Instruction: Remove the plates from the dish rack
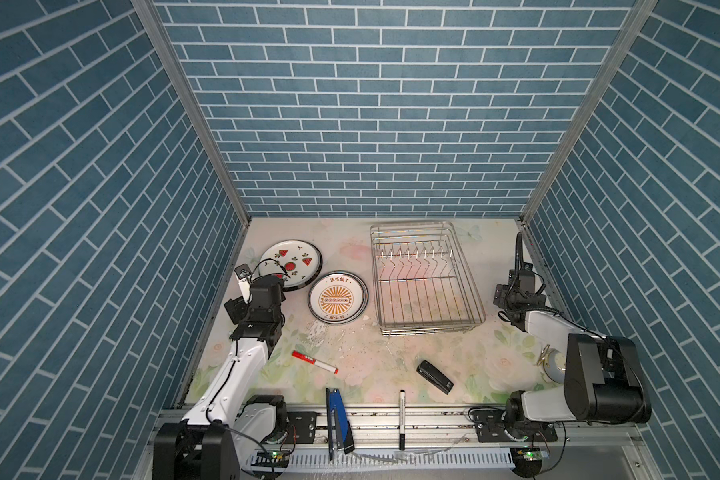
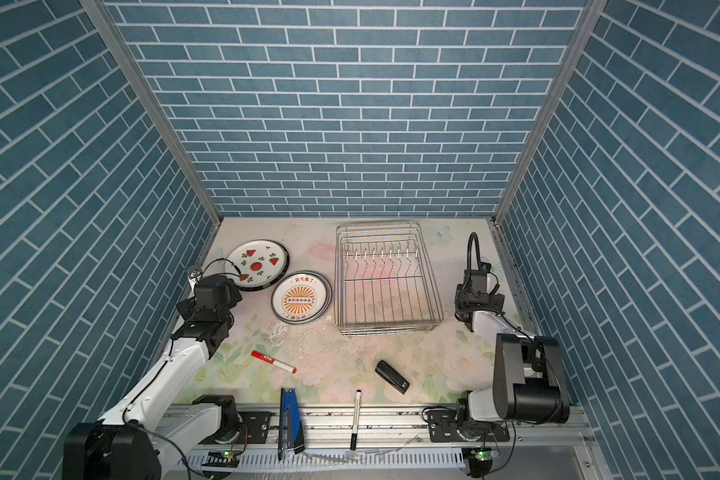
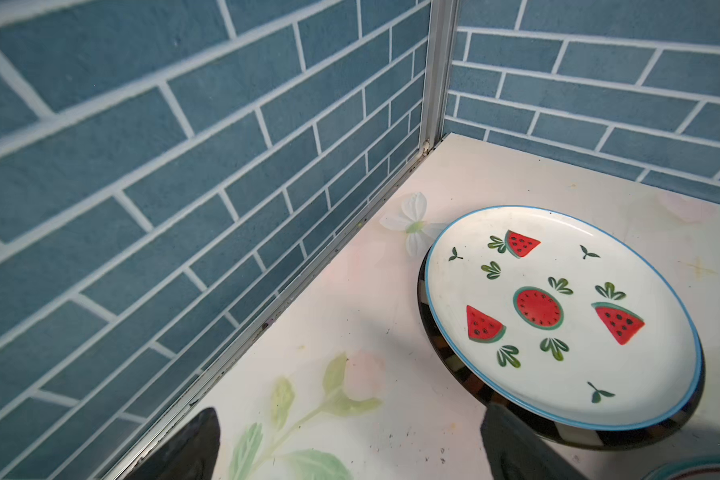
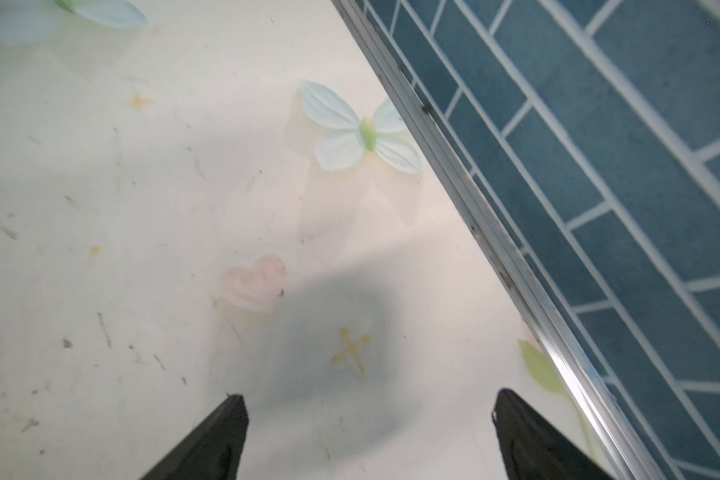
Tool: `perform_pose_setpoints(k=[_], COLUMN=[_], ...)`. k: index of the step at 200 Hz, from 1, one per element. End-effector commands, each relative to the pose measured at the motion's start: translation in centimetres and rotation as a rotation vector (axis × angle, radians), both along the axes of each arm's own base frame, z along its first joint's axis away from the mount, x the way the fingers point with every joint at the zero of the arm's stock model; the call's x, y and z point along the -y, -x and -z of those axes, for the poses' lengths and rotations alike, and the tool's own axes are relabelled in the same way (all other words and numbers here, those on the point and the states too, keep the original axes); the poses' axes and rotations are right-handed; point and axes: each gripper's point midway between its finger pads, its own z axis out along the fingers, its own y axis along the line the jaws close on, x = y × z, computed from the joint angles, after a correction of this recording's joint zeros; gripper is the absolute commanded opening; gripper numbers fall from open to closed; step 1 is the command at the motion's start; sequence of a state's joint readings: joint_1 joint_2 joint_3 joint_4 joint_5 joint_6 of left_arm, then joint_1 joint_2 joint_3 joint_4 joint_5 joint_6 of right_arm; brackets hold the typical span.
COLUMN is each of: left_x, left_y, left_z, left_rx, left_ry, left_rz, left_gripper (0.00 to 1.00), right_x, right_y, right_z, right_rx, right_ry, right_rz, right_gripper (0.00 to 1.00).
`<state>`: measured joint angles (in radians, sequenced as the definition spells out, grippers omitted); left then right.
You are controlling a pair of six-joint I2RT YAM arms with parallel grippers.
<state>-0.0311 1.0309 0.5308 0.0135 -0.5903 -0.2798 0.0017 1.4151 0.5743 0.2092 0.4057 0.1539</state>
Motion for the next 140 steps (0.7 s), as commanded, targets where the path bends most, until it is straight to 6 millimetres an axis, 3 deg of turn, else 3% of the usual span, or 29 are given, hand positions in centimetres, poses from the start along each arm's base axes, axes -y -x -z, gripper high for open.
perform_pose_setpoints(k=[1, 28, 50, 70, 140], left_x=[-0.2, 1.0, 2.5, 1.9, 4.8], left_y=[-1.0, -2.5, -4.7, -5.0, -7.4], left_z=[0.6, 1.9, 2.9, 3.7, 5.1], left_rx=[0.037, 0.019, 0.142, 0.119, 0.117], left_ry=[0.005, 0.015, 0.062, 0.040, 0.003], left_rz=[0.002, 0.107, 0.264, 0.243, 0.437], left_gripper=[1.00, 1.00, 1.00, 1.00, 1.00], right_x=[-0.9, -2.3, -2.7, -3.7, -2.7], right_y=[-2.4, -2.2, -2.5, -3.1, -2.9], right_z=[-2.1, -4.1, -3.1, -1.4, -1.4], right_rx=[0.150, 0.369, 0.349, 0.332, 0.351], right_ry=[0.014, -0.008, -0.010, -0.028, -0.020], right_rz=[-0.083, -0.159, -0.184, -0.240, -0.181], right_gripper=[0.95, 0.94, 0.94, 0.94, 0.99])
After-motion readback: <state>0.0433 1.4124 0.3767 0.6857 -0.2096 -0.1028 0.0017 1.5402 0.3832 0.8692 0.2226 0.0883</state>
